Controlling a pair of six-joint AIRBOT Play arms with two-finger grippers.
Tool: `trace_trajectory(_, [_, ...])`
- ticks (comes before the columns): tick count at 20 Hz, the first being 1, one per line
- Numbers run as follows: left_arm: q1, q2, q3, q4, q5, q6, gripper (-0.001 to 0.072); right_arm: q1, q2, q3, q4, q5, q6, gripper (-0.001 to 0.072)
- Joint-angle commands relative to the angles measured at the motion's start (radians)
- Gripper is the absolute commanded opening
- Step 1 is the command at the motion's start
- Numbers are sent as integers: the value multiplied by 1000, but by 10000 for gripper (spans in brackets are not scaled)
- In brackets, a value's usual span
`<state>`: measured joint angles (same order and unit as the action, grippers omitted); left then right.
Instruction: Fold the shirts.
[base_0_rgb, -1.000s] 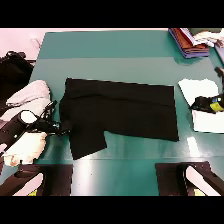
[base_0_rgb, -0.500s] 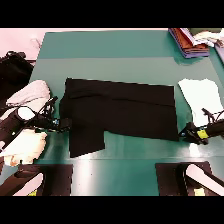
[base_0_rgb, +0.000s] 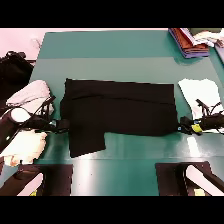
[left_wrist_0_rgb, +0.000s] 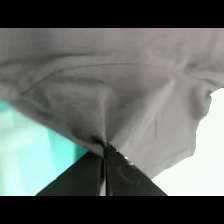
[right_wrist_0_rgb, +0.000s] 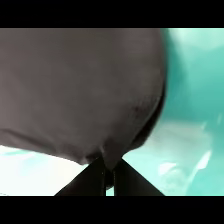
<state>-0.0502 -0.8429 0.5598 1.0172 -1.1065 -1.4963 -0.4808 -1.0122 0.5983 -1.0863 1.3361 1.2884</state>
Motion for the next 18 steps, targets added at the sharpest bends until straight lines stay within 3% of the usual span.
trace_trajectory(1, [0,178,0,98,-168,-77,18,75,111,64,-78,90,34,21])
trace_trajectory(4, [0,338,1,102,-381,-85,19,91,240,98,-192,199,71,21])
trace_trajectory(7, [0,397,2,96,-397,-104,19,90,342,124,-285,261,100,21])
trace_trajectory(11, [0,327,34,107,-270,-91,19,91,318,215,-269,233,101,21])
trace_trajectory(18, [0,-36,304,176,-39,11,21,214,-63,461,-267,122,101,21])
